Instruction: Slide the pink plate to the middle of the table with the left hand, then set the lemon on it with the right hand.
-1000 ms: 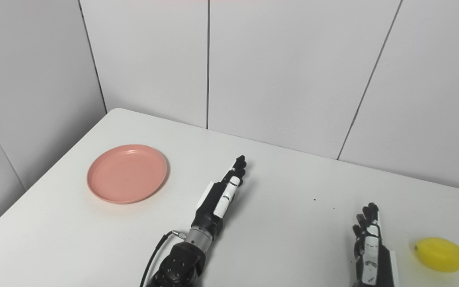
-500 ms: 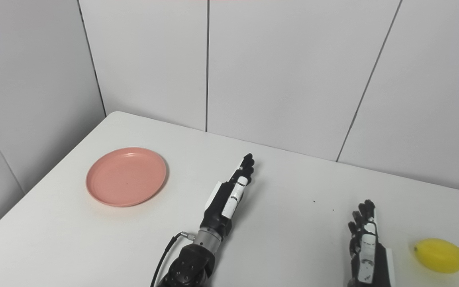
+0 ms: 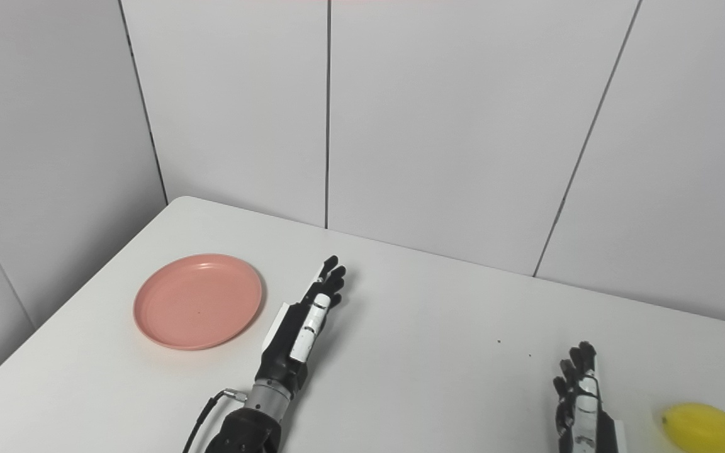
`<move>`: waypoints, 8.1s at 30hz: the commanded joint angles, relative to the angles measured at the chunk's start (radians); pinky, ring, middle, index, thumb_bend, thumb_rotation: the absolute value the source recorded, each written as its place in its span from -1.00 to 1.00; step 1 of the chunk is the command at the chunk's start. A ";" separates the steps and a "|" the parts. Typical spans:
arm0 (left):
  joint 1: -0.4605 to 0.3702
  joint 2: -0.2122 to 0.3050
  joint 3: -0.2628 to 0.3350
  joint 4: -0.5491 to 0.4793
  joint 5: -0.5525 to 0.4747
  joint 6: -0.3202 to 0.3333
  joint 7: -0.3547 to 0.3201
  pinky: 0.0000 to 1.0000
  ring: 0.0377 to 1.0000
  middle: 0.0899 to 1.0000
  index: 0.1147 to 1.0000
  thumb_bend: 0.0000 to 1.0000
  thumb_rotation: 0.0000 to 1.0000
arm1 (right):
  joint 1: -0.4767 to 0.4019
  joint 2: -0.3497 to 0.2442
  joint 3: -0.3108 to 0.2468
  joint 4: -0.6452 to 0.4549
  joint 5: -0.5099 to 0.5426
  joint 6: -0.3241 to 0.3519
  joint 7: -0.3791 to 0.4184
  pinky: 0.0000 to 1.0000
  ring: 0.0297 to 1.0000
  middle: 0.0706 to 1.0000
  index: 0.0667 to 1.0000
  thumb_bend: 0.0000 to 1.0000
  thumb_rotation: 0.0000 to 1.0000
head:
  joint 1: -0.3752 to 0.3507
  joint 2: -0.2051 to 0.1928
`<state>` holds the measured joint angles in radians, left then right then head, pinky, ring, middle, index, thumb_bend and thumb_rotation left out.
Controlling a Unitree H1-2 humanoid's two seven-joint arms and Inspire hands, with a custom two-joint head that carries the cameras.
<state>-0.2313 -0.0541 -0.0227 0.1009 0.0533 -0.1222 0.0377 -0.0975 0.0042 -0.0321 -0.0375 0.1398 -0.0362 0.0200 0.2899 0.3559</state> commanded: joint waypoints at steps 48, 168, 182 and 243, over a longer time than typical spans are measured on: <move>-0.071 0.249 0.325 -0.080 0.024 0.025 0.203 0.70 0.65 0.62 0.63 0.15 1.00 | -0.031 -0.026 0.014 -0.107 -0.003 0.084 0.020 1.00 1.00 1.00 1.00 -0.37 1.00 | 0.073 -0.004; -0.082 0.253 0.266 0.204 -0.233 0.131 0.102 0.75 0.71 0.66 0.65 0.21 1.00 | 0.007 -0.008 -0.010 -0.165 0.006 0.090 -0.009 1.00 1.00 1.00 1.00 -0.31 1.00 | 0.221 0.016; -0.109 0.218 0.241 0.220 -0.273 0.124 0.055 0.72 0.69 0.64 0.63 0.26 1.00 | 0.005 0.001 -0.007 -0.177 0.003 0.099 -0.013 1.00 1.00 1.00 1.00 -0.28 1.00 | 0.207 0.018; -0.124 0.131 0.108 0.175 -0.241 0.175 -0.091 0.83 0.74 0.71 0.71 0.26 1.00 | -0.005 0.046 0.034 -0.077 -0.042 0.046 -0.012 1.00 0.94 0.93 0.94 0.30 1.00 | -0.227 0.172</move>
<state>-0.3554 0.0889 0.0957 0.2867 -0.1872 0.0228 -0.0372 -0.0765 0.0368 -0.0029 -0.0924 0.1000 0.0600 0.0072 0.0630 0.5276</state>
